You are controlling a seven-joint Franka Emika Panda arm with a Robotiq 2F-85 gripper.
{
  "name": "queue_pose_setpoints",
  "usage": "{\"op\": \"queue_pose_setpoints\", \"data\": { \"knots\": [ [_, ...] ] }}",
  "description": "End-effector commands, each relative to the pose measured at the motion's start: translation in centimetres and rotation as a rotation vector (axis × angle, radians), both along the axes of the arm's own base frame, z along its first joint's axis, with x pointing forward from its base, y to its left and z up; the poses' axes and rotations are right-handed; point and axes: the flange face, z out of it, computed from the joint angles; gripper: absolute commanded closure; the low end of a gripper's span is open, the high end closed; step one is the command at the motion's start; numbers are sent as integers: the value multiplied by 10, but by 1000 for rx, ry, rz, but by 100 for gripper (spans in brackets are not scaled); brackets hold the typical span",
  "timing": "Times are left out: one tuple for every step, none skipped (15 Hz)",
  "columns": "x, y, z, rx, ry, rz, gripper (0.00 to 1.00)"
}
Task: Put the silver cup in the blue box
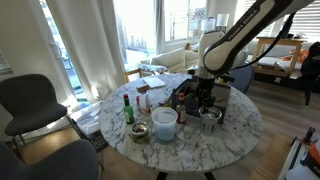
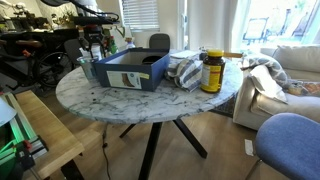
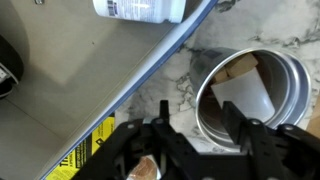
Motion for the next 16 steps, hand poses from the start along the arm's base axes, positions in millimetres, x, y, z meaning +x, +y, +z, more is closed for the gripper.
{"op": "queue_pose_setpoints", "data": {
  "knots": [
    [0,-3,-9,31,19,33,74],
    [-1,-3,-8,34,25,42,81],
    [-3,-2,-6,33,32,48,88],
    [-4,-1,-4,36,33,54,96],
    [-6,0,-1,35,32,55,99],
    [-10,0,4,32,30,51,100],
    [-13,1,8,32,32,50,100],
    [-21,1,17,34,36,55,100],
    [-28,1,24,29,42,53,99],
    [-39,-1,35,21,50,58,99],
    [-51,-5,47,12,57,52,99],
    [-59,-9,58,29,58,48,99],
    [-65,-17,69,49,54,15,99],
    [-72,-27,82,85,27,-39,99],
    [-79,-39,95,118,1,-95,99],
    [-86,-51,108,124,-42,-124,99]
  ]
}}
